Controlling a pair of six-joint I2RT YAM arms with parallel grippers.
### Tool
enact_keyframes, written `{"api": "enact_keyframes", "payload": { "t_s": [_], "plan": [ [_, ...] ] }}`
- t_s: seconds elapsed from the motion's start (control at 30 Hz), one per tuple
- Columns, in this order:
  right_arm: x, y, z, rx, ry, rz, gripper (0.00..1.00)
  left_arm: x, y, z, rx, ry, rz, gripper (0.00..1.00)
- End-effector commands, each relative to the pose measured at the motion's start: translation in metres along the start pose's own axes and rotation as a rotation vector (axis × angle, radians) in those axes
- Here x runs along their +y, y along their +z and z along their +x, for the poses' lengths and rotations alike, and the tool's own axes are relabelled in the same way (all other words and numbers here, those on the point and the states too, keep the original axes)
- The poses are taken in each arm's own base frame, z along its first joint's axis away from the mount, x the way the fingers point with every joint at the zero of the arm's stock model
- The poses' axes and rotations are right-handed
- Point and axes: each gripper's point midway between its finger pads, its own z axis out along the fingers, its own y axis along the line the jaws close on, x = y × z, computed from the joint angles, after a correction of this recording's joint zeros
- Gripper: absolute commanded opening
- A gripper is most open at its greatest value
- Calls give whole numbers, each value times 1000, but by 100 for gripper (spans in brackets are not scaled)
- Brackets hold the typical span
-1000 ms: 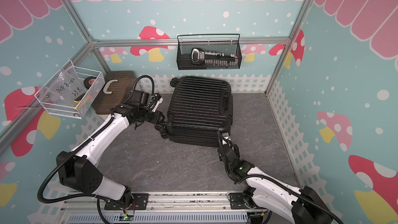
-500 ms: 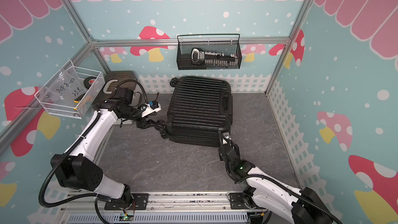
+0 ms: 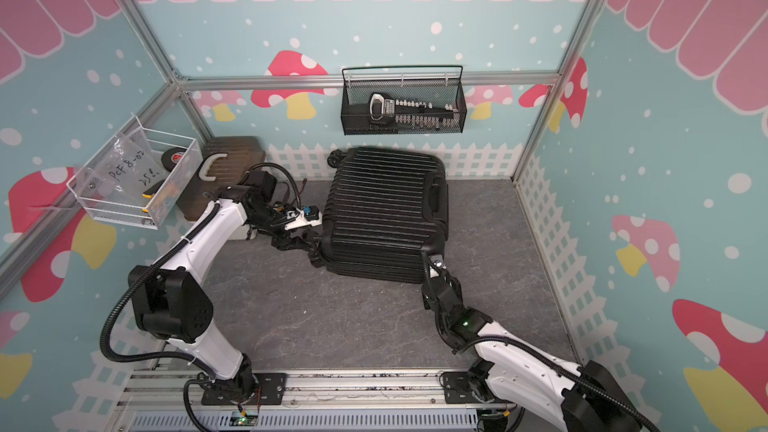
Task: Close the suitcase zippers
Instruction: Zip the zipper on the suitcase.
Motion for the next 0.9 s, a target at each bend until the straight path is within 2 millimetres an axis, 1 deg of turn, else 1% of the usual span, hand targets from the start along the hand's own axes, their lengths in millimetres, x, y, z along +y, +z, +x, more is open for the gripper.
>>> {"api": "enact_keyframes", "payload": {
  "t_s": [0.0,0.1,0.2,0.23,0.27,0.33,0.37,0.4,0.5,0.67,0.87],
  "plan": [
    [9,1,-5,-16,32,-47,0,3,6,1,28,73,9,64],
    [9,1,-4,-14,31,-51,0,2,14,4,51,75,27,62],
    [10,1,-4,-15,32,-54,0,2,17,4,67,71,31,57],
    [10,1,-4,-13,32,-55,0,2,17,4,70,59,27,52],
    [10,0,-4,-15,31,-57,0,4,16,2,72,43,20,44],
    [11,0,-5,-15,32,-65,0,9,13,1,79,-1,1,25],
    [13,-1,-5,-16,25,-78,0,11,10,-1,82,-29,-11,17],
    [16,-1,-6,-17,12,-97,0,12,8,-2,78,-50,-17,15],
    [23,-6,-8,-32,-2,-147,0,12,0,-8,62,-73,-45,16],
    [38,-17,-9,-72,-44,-271,0,40,-8,-6,89,-174,-189,18],
    [51,-30,-6,-104,-61,-379,0,66,-19,-6,99,-280,-302,18]
  ]
}}
